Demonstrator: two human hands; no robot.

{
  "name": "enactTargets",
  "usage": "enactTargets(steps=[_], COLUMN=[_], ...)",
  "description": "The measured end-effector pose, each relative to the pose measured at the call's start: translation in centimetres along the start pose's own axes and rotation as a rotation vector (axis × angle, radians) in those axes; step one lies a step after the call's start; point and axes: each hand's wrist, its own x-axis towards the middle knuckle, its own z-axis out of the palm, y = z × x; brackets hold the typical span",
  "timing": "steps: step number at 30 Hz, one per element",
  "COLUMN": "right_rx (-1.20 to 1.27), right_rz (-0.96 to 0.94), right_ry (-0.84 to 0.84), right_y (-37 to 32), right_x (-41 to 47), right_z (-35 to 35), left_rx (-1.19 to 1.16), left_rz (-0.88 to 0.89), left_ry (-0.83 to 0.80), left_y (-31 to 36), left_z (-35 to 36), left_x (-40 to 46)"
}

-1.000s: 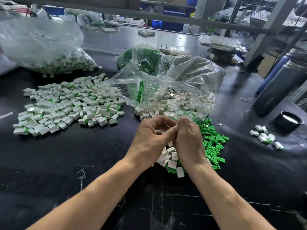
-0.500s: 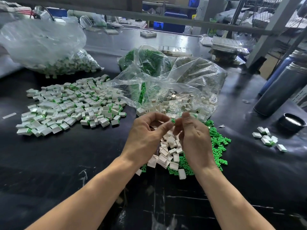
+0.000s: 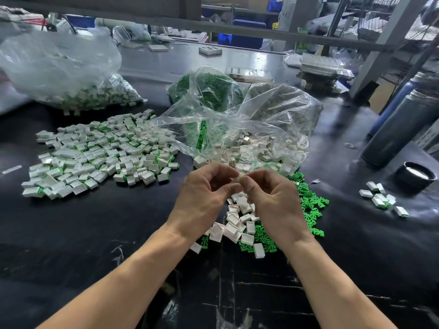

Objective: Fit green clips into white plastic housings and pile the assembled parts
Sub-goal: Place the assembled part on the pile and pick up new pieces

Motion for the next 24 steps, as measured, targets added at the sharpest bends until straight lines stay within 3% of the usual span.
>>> enactTargets(steps=[9,12,16,19,24], right_rx=[0.014,0.001,-0.142,-0.227,-0.414], right_rz=[0.048,0.067,0.080,0.115,0.162], right_ry=[0.018,0.068,0.119,0.121,0.114], right_y=[0.3,0.5,0.8,0.9,1.3], right_x=[-0.1,0.2,0.5,0.8,1.4], right_z=[-0.1,-0.6,-1.7,-2.6,-4.0], left_rx=[0.463,0.615,0.908,1.031,1.170], left_rz=[0.153,0.074,-0.014,-0.071,-0.167], left_ry=[0.032,0.063,0.230,0.353,0.412], left_y=[-0.2,-0.6,-1.3,-1.7,-2.2], left_z=[-0.8,-2.4,-5.7,-7.5,-8.5], left_x=[-0.2,0.4,1.5,2.1,2.7])
